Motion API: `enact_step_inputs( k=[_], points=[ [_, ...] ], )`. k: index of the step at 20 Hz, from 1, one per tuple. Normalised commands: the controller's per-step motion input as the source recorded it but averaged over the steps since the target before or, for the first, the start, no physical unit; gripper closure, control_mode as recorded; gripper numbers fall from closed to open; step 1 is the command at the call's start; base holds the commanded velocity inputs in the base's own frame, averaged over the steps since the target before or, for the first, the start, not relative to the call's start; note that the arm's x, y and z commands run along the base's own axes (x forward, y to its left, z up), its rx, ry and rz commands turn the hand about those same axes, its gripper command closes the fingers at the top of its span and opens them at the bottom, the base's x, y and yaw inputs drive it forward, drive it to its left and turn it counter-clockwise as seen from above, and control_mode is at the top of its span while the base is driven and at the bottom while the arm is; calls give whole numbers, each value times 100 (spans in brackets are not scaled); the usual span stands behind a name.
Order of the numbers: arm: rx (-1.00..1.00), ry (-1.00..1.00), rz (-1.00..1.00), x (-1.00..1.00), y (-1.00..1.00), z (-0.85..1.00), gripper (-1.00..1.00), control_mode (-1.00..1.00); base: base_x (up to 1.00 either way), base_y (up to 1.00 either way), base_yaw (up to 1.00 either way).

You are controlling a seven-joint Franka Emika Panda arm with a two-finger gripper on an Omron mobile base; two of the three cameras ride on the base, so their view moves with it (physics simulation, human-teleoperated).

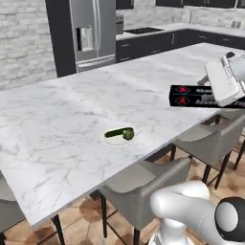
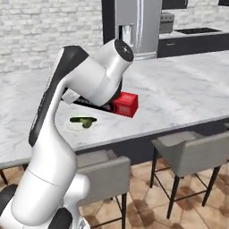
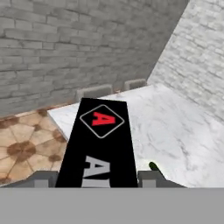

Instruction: Retrieve the tupperware and aluminum foil from the cabinet and place them on the dining counter near the plate with cucumber and broccoli to prepare for storing leftovers.

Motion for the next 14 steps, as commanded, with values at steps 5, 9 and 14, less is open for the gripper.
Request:
enact_step_inputs(
  k=[5, 9, 14],
  points=[
    [0, 0, 0, 0, 0, 0, 100, 100, 99, -10, 71],
    [0, 0, 0, 0, 0, 0, 100, 100, 100, -7, 66],
    [0, 0, 0, 13, -1, -5, 100, -100, 75, 0, 30]
  ],
)
